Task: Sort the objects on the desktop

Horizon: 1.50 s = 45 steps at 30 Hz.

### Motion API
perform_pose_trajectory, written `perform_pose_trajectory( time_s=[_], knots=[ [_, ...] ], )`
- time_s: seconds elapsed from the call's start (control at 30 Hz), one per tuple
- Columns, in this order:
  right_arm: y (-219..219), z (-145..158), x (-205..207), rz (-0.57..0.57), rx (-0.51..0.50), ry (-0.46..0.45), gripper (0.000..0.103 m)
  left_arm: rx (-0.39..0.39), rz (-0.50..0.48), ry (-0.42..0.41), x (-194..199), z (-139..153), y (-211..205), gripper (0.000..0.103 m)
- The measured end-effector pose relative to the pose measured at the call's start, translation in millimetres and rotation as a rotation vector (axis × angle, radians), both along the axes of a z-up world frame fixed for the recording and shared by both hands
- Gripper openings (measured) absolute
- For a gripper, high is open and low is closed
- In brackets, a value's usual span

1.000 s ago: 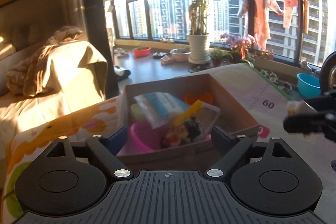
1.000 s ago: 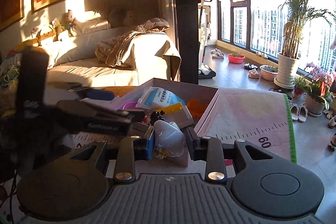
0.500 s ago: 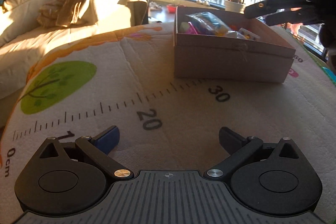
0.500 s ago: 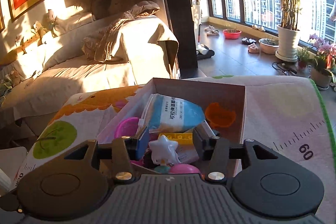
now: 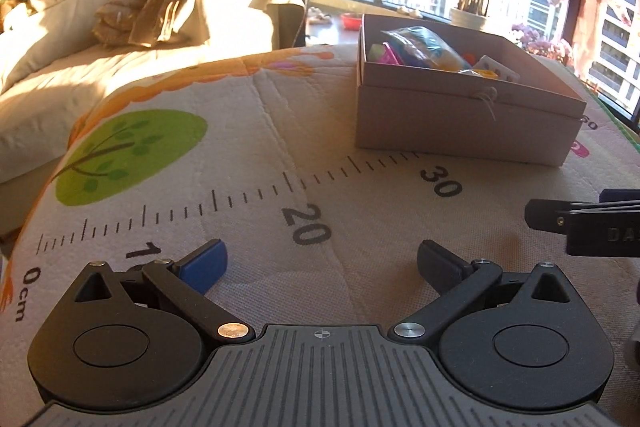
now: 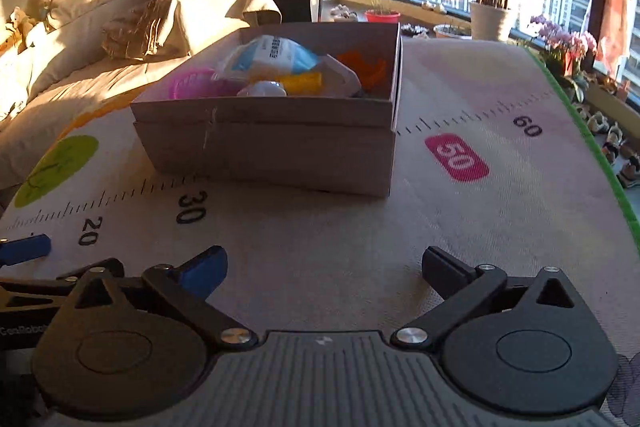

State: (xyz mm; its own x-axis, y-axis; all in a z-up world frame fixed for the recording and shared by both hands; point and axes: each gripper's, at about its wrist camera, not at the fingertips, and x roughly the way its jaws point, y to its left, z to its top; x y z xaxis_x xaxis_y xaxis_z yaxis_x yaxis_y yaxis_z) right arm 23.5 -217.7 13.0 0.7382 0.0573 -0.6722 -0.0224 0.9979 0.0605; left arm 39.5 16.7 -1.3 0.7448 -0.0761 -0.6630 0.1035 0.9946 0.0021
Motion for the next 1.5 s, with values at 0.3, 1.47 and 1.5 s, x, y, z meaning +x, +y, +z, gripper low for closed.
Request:
perform_pose_trajectory(
  time_s=[0.3, 1.47, 1.5],
  knots=[
    [9.4, -2.8, 15.8, -0.032, -0.08, -0.002, 0.103, -0.009, 0.001, -0.003, -1.1, -0.8, 1.6, 0.103],
    [15.2, -5.5, 15.9, -0.051, -0.077, -0.05, 0.103, -0.046, 0.001, -0.008, -2.8, 0.3, 5.3, 0.103],
    [15.2, -5.6, 15.9, -0.051, -0.078, -0.05, 0.103, -0.047, 0.001, -0.008, -3.1, 0.3, 5.2, 0.103]
  ],
)
